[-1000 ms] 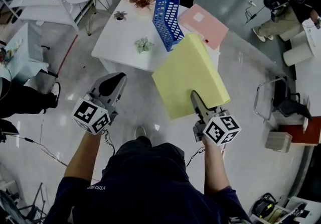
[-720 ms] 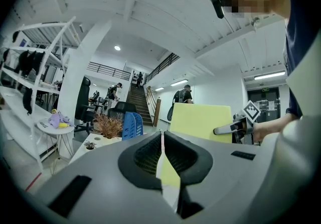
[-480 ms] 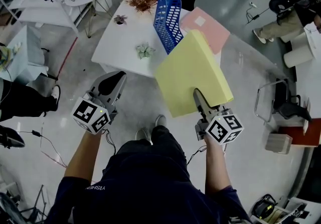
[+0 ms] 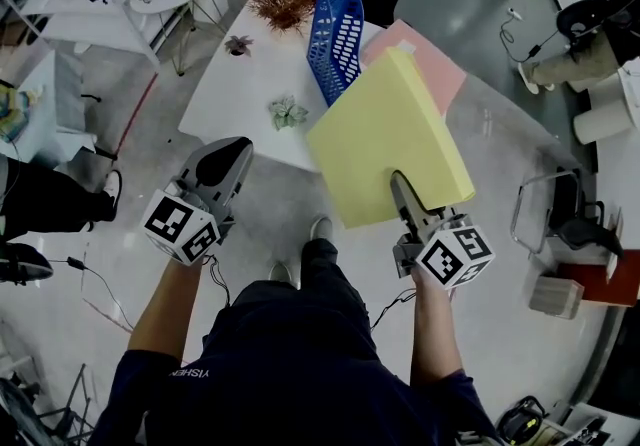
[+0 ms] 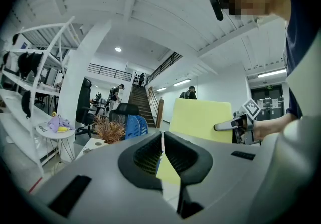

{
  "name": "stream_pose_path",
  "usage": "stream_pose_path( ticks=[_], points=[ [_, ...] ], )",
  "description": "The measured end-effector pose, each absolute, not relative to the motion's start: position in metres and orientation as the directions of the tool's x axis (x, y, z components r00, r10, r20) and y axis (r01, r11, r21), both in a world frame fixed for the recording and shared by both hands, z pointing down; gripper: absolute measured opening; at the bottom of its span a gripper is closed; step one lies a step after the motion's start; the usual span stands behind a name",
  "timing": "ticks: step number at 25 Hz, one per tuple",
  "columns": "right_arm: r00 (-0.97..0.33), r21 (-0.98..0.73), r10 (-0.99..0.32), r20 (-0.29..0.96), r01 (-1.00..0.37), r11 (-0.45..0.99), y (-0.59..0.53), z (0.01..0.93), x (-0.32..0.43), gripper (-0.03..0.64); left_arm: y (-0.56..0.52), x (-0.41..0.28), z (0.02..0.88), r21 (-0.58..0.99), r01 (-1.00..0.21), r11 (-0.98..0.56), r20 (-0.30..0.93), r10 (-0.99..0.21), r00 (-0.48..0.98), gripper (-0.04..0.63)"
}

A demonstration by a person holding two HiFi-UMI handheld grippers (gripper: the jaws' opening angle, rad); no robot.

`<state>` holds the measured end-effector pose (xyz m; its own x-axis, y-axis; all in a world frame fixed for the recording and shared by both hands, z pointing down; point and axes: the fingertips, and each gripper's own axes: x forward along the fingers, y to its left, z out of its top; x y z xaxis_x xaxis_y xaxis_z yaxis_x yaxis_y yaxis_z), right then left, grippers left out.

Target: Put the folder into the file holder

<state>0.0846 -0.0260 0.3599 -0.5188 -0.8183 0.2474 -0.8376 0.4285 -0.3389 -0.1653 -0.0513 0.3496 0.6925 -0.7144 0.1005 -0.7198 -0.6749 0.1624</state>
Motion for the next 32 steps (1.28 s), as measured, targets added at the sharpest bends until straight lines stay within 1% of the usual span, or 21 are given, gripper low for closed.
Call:
stream_pose_path(
  ticks=[21, 32],
  points=[
    [-0.601, -0.404, -0.776, 0.19, -0.768, 0.496, -0.154, 0.346, 0.155, 0.13, -0.159, -0.102, 0.351, 0.146, -0.774, -0.616, 0.14, -0.762, 0.632, 0.043],
    [-0.648, -0.409, -0.741, 0.175, -0.733, 0.544, -0.202, 0.34, 0.172, 0.13, -0.197, -0.08, 0.352, 0.141, -0.807, -0.574, 0.146, -0.794, 0.59, 0.043]
  ],
)
